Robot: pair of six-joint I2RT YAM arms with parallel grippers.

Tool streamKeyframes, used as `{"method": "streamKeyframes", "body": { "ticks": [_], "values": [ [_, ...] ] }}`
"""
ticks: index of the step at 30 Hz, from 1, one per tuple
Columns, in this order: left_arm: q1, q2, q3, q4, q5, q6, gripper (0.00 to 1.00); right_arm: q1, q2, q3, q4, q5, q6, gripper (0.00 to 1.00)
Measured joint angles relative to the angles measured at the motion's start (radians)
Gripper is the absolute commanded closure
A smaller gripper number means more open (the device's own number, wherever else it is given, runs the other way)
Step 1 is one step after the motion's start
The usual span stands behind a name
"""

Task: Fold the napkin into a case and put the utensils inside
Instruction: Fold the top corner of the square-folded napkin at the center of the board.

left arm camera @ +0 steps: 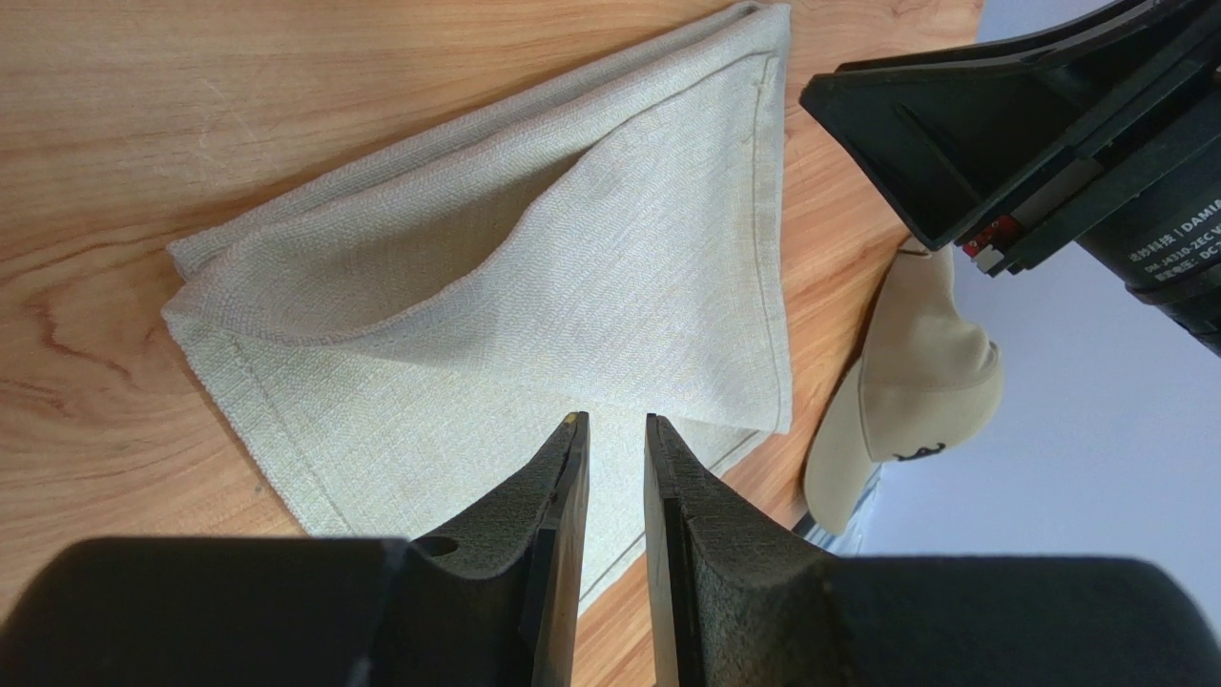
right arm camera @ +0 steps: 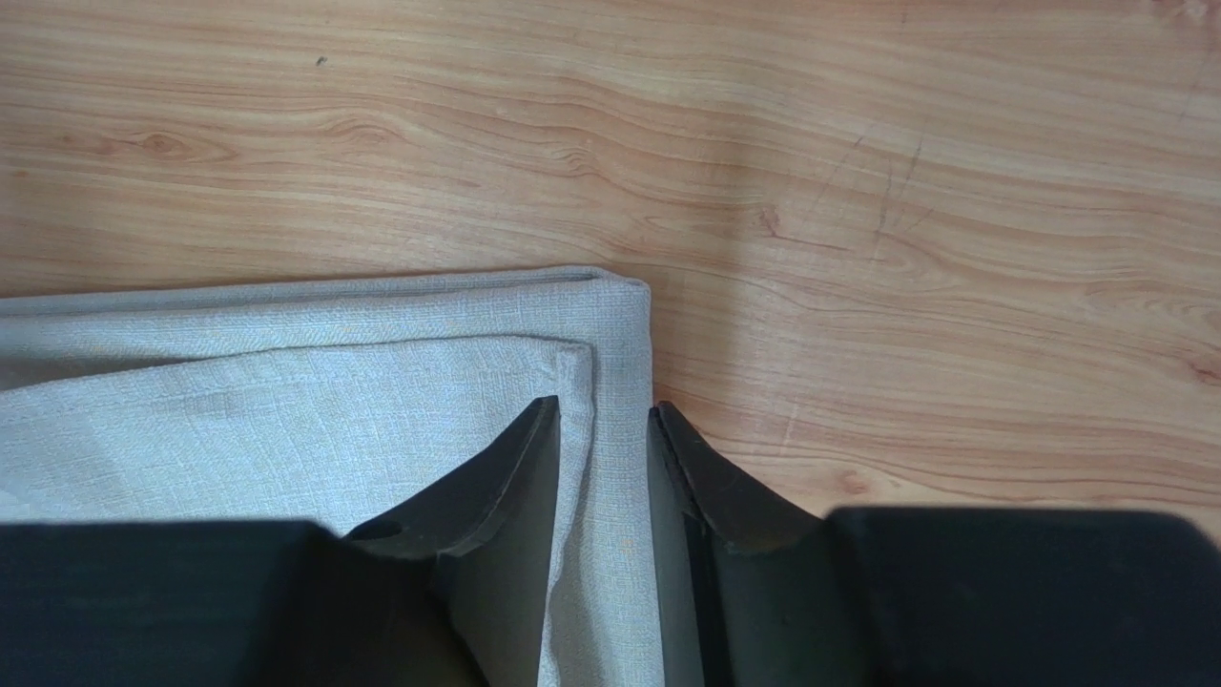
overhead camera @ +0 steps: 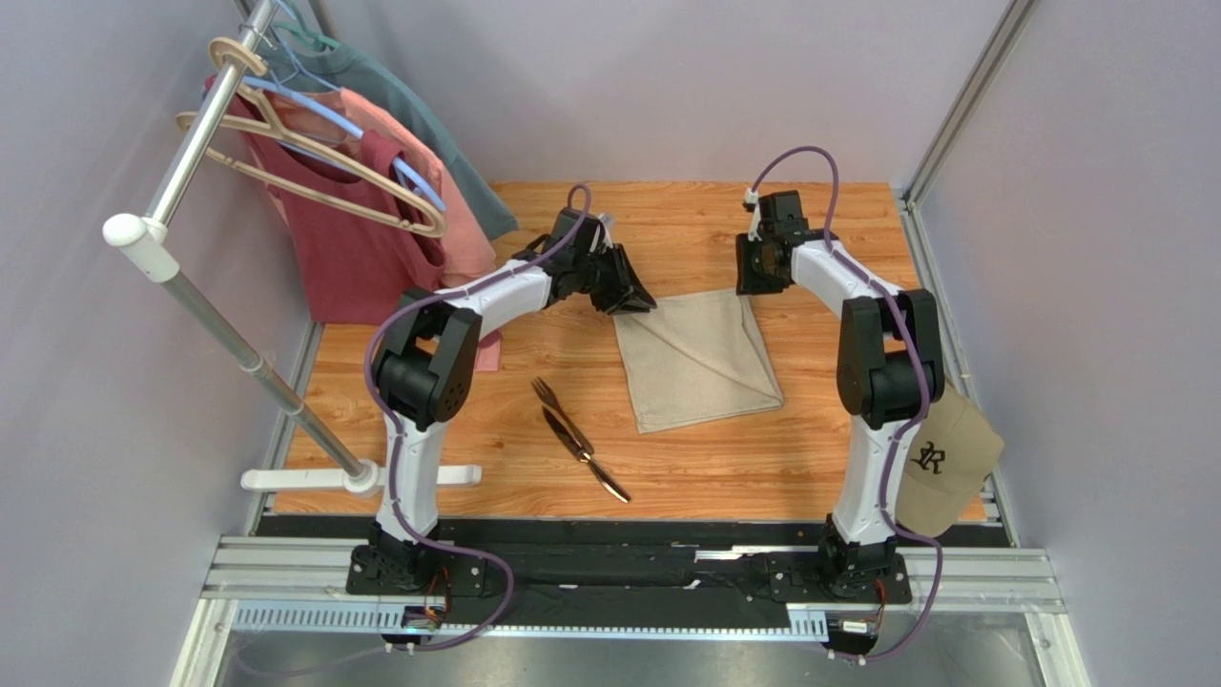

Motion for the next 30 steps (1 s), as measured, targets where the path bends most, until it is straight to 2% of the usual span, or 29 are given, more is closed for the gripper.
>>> {"method": "streamKeyframes", "body": {
  "ticks": [7,23,25,30],
  "values": [
    [-0.005,0.0,0.001,0.0,0.003,0.0,0.71,-0.013,0.001,0.006,-0.024,-0.068,0.031,0.62],
    [-0.007,0.0,0.005,0.0,0.011,0.0,0.71,-0.011,0.089,0.06,-0.024,-0.102,0.03,0.68],
    [-0.007,0.0,0.005,0.0,0.011,0.0,0.71,-0.011,0.098,0.066,-0.028,-0.102,0.03,0.7],
    [-0.007,0.0,0.005,0.0,0.011,-0.001,0.71,-0.01,0.107,0.092,-0.035,-0.102,0.03,0.85]
  ]
}}
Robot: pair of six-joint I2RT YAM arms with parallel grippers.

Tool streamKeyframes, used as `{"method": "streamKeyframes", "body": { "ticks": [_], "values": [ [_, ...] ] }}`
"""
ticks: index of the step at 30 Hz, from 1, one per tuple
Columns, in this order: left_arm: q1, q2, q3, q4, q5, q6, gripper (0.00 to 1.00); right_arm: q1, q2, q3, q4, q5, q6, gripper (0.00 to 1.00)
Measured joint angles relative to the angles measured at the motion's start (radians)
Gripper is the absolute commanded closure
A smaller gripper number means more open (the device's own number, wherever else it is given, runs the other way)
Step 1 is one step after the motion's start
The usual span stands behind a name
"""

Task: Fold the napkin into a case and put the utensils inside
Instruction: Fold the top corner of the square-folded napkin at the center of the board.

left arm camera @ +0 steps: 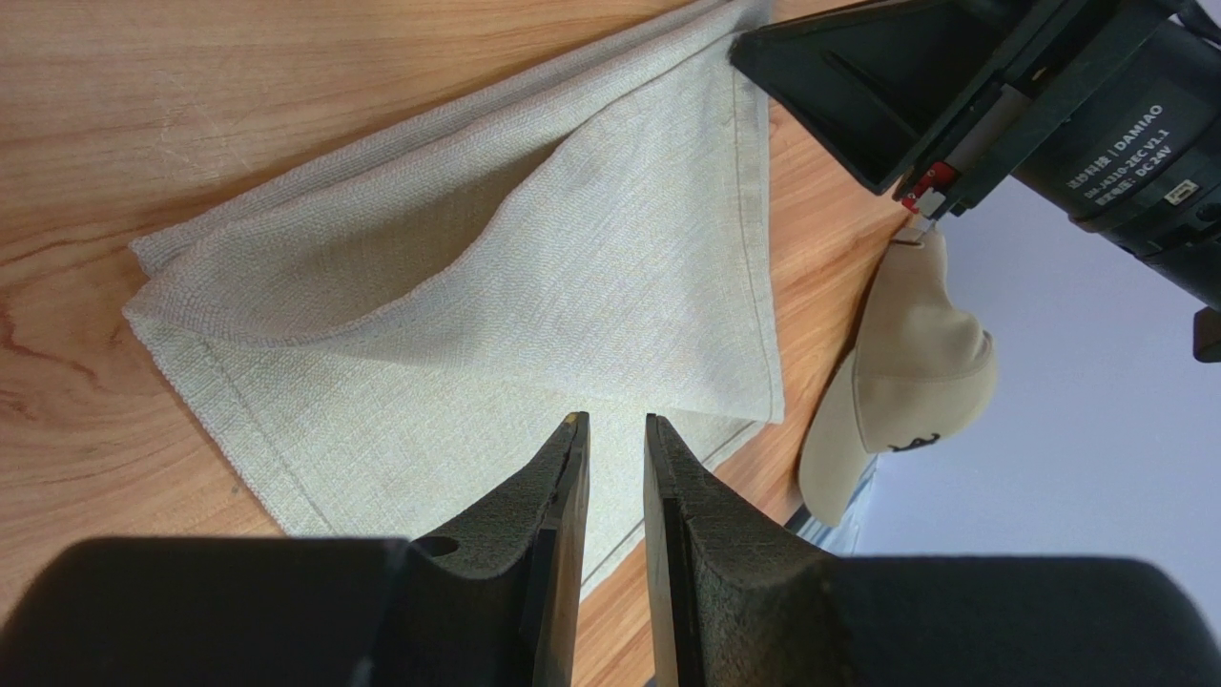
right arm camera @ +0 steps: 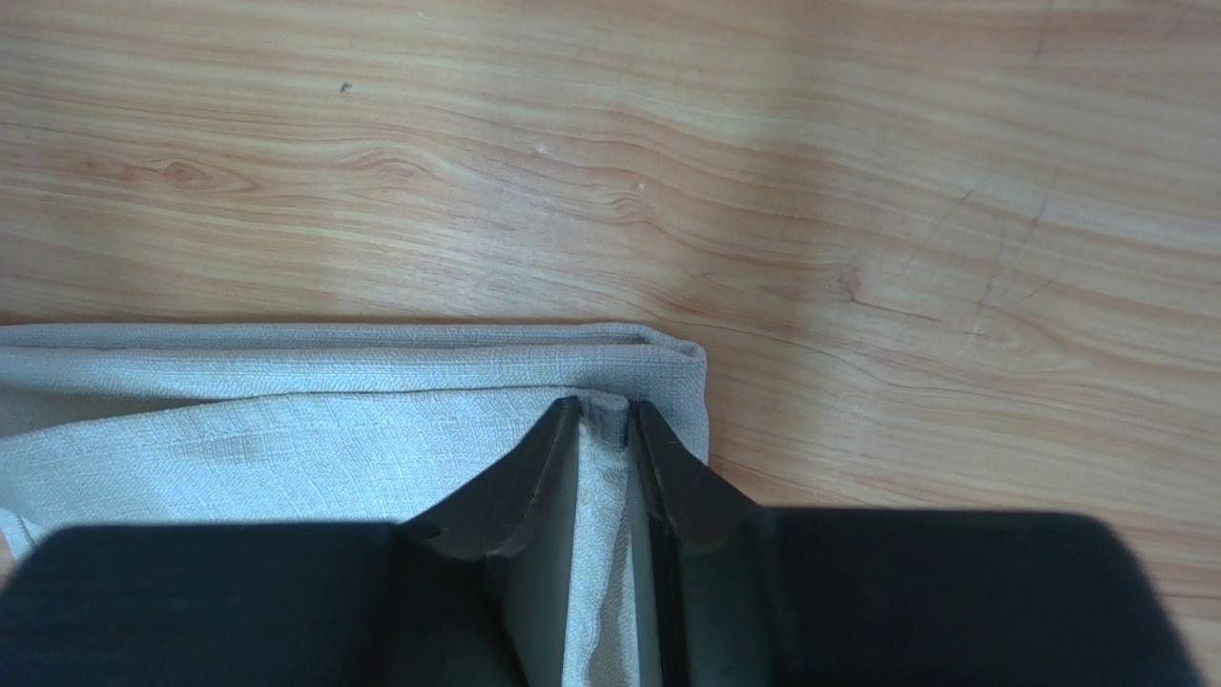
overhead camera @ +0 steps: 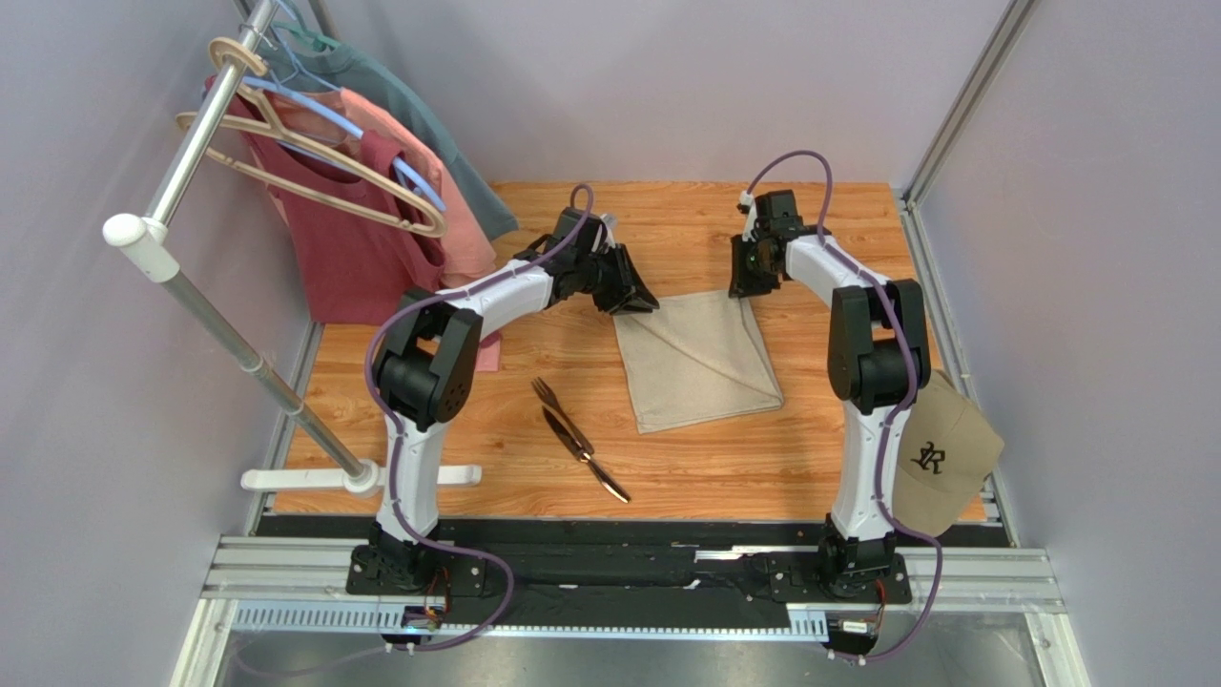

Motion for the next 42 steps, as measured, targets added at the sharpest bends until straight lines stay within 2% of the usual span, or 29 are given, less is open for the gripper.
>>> {"method": "streamKeyframes", "body": {
  "ticks": [6,16,23,29,42],
  "values": [
    [0.0,0.0,0.0,0.0,0.0,0.0,0.71,0.005,0.0,0.022,0.0,0.003,0.0,1.0],
    [0.0,0.013,0.037,-0.002,0.0,0.0,0.74,0.005,0.0,0.031,-0.001,0.027,-0.001,1.0],
    [0.0,0.105,0.163,-0.044,-0.002,0.0,0.78,0.0,0.0,0.037,-0.001,0.036,0.0,1.0],
    [0.0,0.14,0.168,-0.079,-0.021,-0.008,0.82,-0.007,0.0,0.037,-0.001,0.043,0.0,1.0],
    [0.063,0.202,0.189,-0.106,-0.061,-0.033,0.83,-0.016,0.0,0.037,0.0,0.032,0.0,1.0]
  ]
}}
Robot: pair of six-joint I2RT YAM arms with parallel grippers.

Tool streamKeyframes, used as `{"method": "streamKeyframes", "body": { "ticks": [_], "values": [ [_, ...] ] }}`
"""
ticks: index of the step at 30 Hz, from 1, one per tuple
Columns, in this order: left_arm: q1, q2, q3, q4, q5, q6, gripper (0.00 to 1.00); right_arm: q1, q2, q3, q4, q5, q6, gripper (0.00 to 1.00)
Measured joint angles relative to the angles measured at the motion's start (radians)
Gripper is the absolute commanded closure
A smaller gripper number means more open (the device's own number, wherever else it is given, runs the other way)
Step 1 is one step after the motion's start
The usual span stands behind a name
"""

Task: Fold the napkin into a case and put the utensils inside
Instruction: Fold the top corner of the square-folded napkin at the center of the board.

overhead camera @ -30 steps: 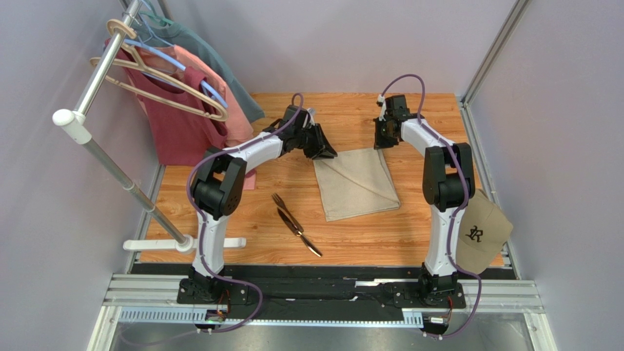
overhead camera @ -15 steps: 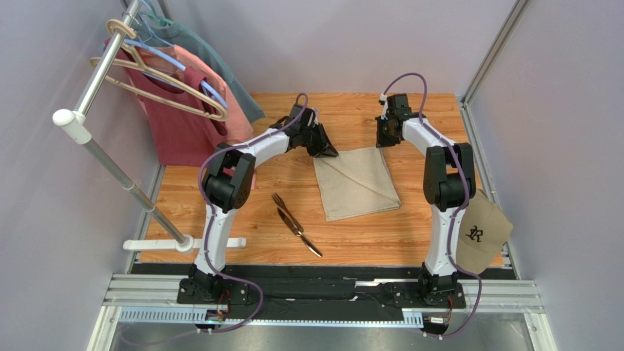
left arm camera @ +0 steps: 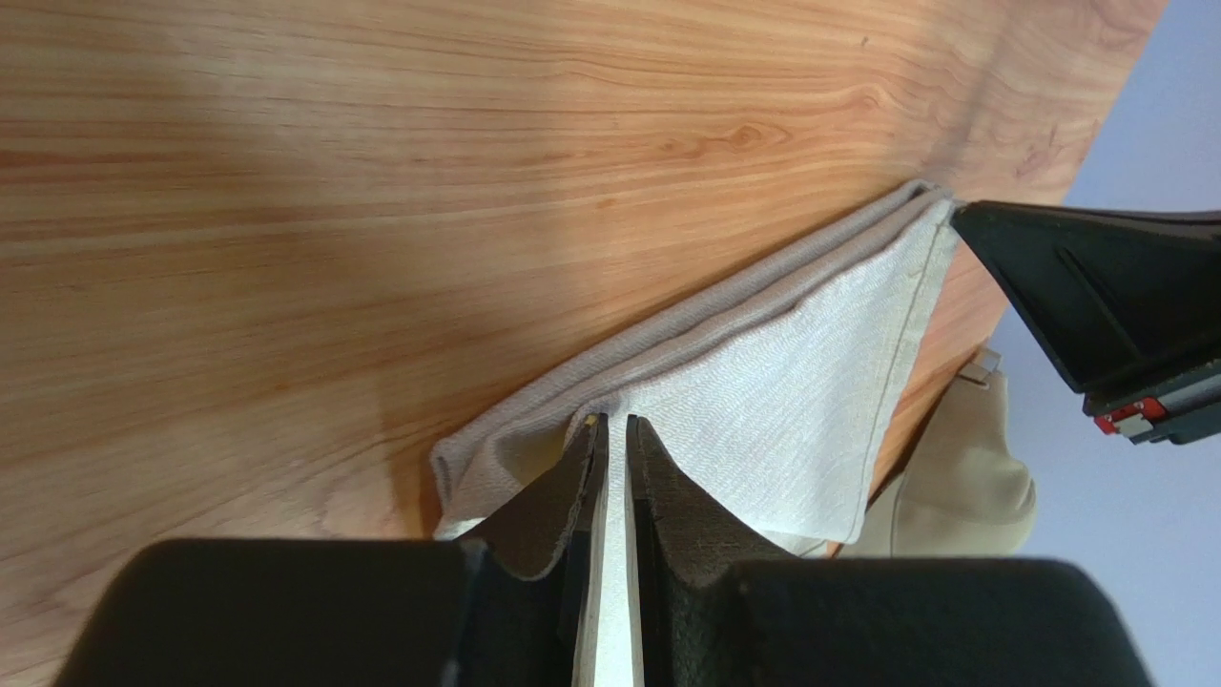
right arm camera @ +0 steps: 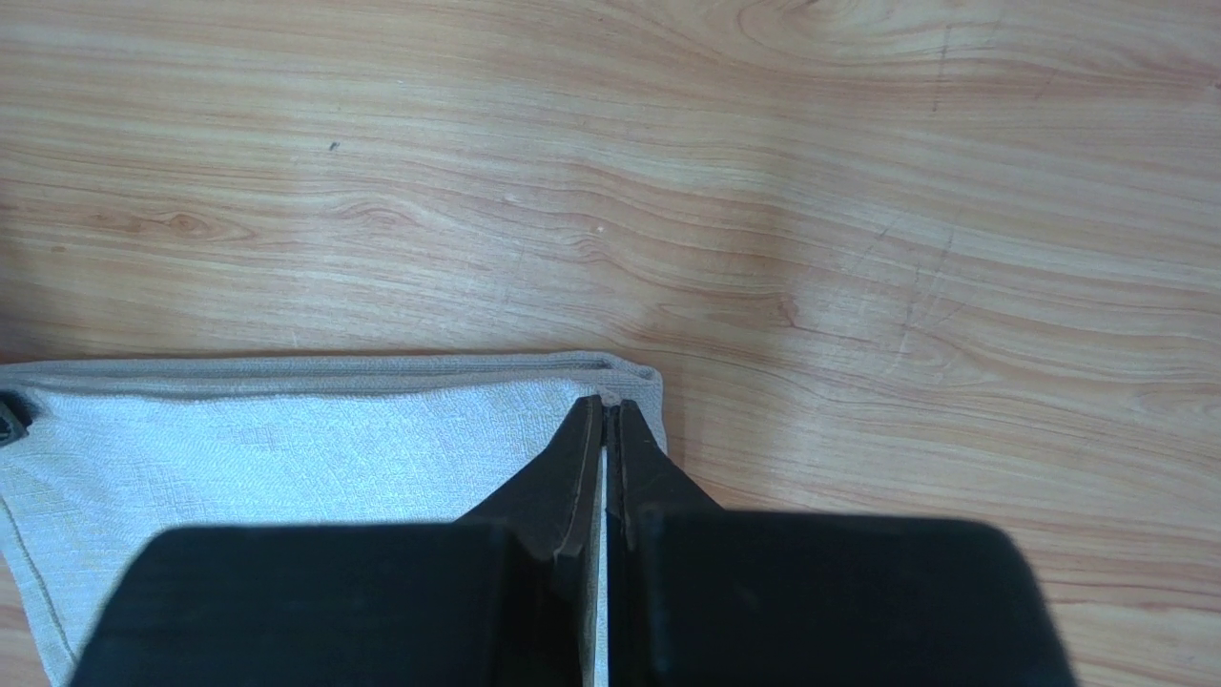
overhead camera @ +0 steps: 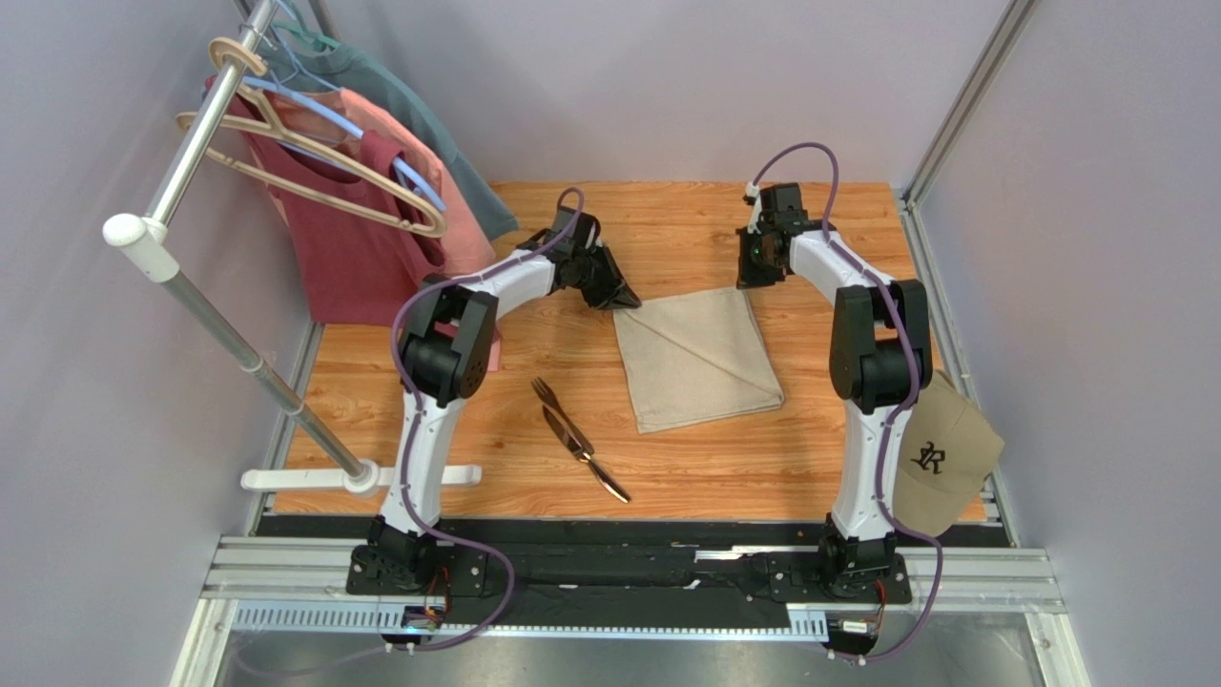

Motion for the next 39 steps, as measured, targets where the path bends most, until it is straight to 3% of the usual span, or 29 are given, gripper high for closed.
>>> {"method": "streamKeyframes", "body": {
  "ticks": [23,31,35,39],
  "values": [
    [0.031,-0.061,-0.046,-0.034,-0.018,0.053,0.81,0.0,0.002,-0.001,0.0,-0.08,0.053,0.99],
    [0.039,0.003,0.016,-0.124,-0.02,0.058,0.85,-0.001,0.003,-0.001,0.0,-0.08,0.053,0.98],
    [0.044,0.02,0.055,-0.166,-0.031,0.086,0.78,-0.002,0.011,-0.001,0.0,-0.08,0.053,0.96],
    [0.032,0.015,0.076,-0.183,-0.072,0.146,0.71,-0.002,0.011,-0.001,0.0,-0.086,0.055,0.89]
  ]
}}
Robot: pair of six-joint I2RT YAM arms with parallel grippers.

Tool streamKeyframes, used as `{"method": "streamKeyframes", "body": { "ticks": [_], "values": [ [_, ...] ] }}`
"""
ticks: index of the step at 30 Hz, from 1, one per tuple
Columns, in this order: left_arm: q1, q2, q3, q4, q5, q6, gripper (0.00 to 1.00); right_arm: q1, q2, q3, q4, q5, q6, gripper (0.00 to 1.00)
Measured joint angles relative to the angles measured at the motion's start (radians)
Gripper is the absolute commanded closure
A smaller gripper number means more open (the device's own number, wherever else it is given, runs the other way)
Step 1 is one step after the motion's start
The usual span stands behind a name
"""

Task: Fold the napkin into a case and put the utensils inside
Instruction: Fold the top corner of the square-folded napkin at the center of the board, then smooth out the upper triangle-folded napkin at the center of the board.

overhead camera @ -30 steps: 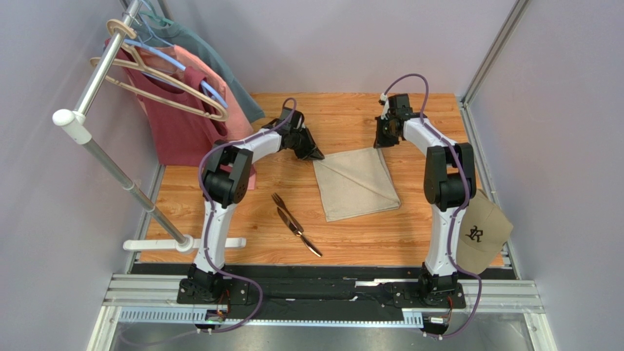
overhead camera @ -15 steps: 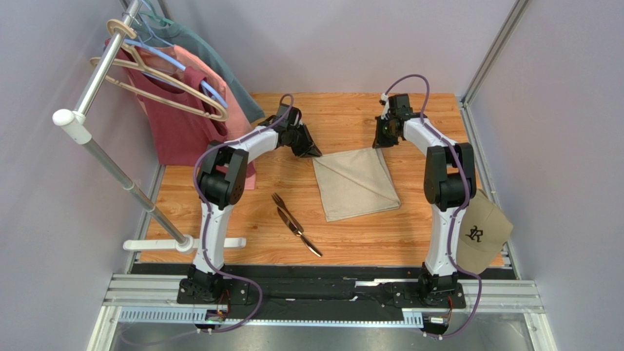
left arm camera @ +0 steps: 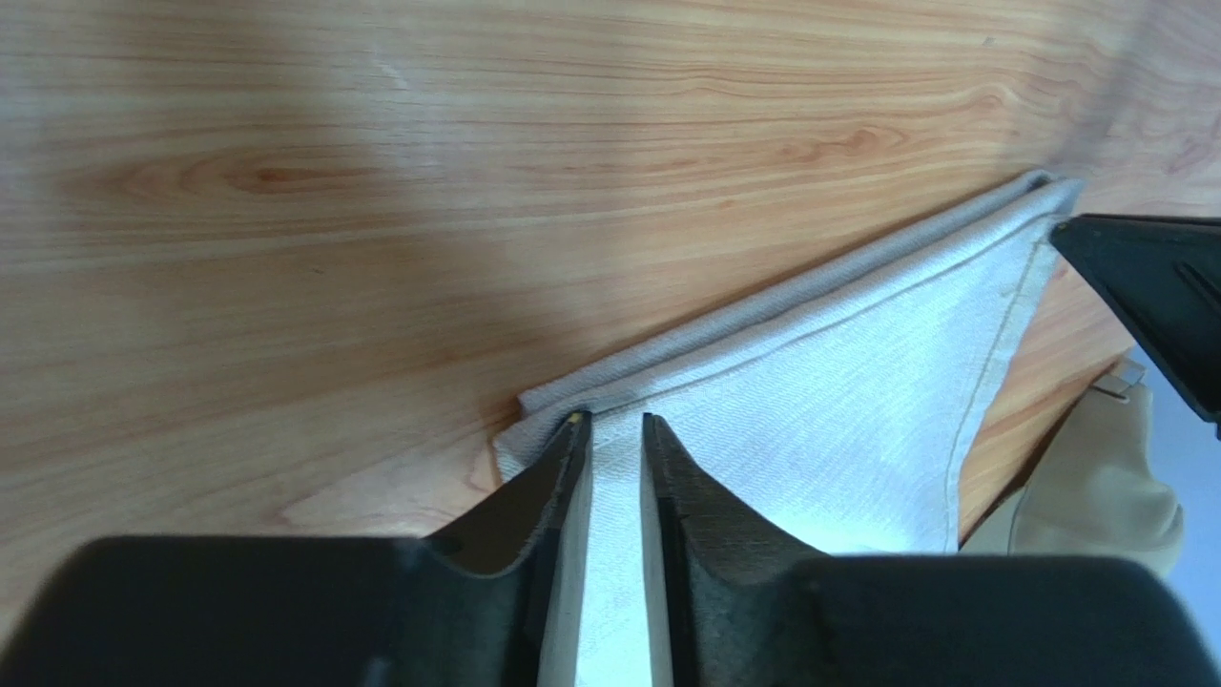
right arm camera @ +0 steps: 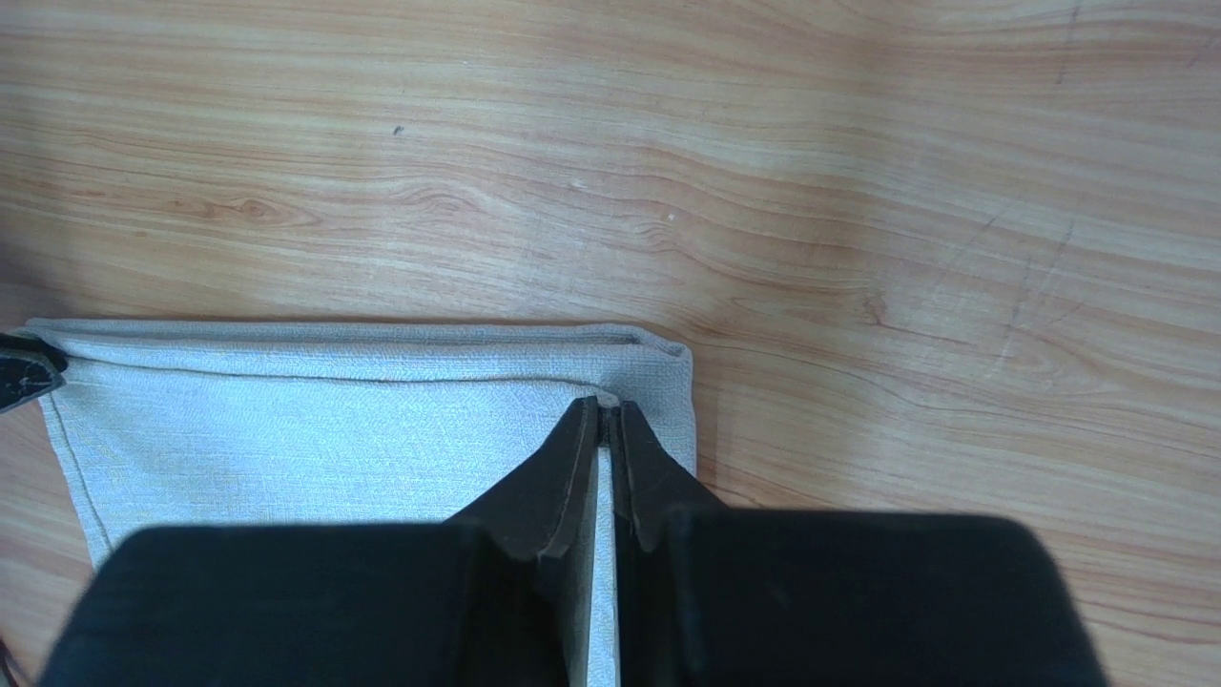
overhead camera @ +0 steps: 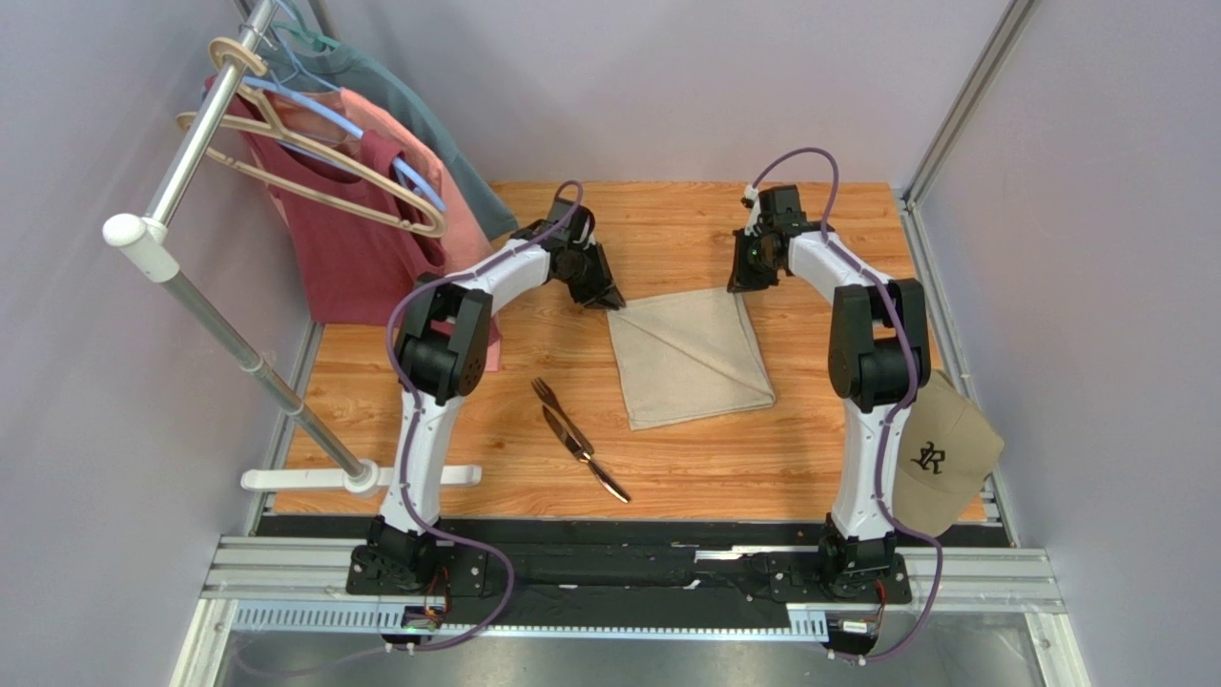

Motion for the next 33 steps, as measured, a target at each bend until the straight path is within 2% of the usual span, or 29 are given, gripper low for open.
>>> {"method": "streamKeyframes", "body": {
  "ticks": [1,4,8,10,12,17,20,21,25,28,33],
  "values": [
    [-0.008,-0.006,0.004,-0.005,-0.009,0.018,0.69,0.0,0.0,0.0,-0.002,0.0,0.002,0.79],
    [-0.028,-0.029,0.004,-0.005,-0.01,0.039,0.7,-0.001,0.0,0.015,-0.031,0.006,0.017,0.6],
    [-0.071,-0.072,-0.023,0.046,0.034,0.019,0.76,-0.002,-0.01,0.056,-0.106,0.058,0.043,0.52],
    [-0.094,-0.08,-0.031,0.077,0.062,-0.003,0.81,-0.002,-0.035,0.063,-0.149,0.088,0.054,0.42],
    [-0.111,-0.081,-0.036,0.113,0.101,-0.033,0.83,-0.003,-0.095,0.035,-0.172,0.08,0.085,0.37],
    [-0.129,-0.07,-0.042,0.161,0.164,-0.085,0.86,-0.008,-0.32,-0.21,-0.06,-0.159,0.169,0.41],
    [-0.117,-0.051,-0.042,0.163,0.168,-0.102,0.92,-0.008,-0.35,-0.328,0.054,-0.303,0.211,0.54],
    [-0.112,-0.04,-0.042,0.162,0.167,-0.107,0.93,-0.007,-0.343,-0.364,0.088,-0.34,0.222,0.64],
    [-0.095,0.027,-0.026,0.133,0.177,-0.126,0.98,-0.005,-0.28,-0.463,0.183,-0.464,0.272,0.74],
    [-0.083,0.07,-0.015,0.122,0.215,-0.153,0.99,-0.007,-0.251,-0.502,0.238,-0.512,0.295,0.75],
    [-0.076,0.07,0.0,0.093,0.2,-0.152,0.99,-0.035,-0.262,-0.606,0.322,-0.543,0.308,0.74]
  ]
}}
